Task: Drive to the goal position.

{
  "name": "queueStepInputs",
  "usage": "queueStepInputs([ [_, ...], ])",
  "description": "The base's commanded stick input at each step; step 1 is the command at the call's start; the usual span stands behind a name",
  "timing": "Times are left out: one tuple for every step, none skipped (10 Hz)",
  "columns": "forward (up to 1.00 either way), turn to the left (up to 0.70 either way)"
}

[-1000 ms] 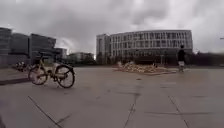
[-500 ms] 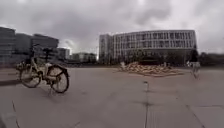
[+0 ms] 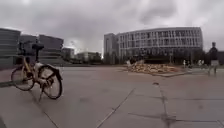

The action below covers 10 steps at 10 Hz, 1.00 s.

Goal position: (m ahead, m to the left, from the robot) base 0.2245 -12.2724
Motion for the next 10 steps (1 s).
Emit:
queueStepInputs([
  [1.00, 0.16],
  [1.00, 0.14],
  [1.00, 0.13],
  [1.00, 0.13],
  [1.00, 0.17],
  [1.00, 0.16],
  [1.00, 0.16],
  [1.00, 0.16],
  [1.00, 0.16],
  [1.00, 0.16],
])
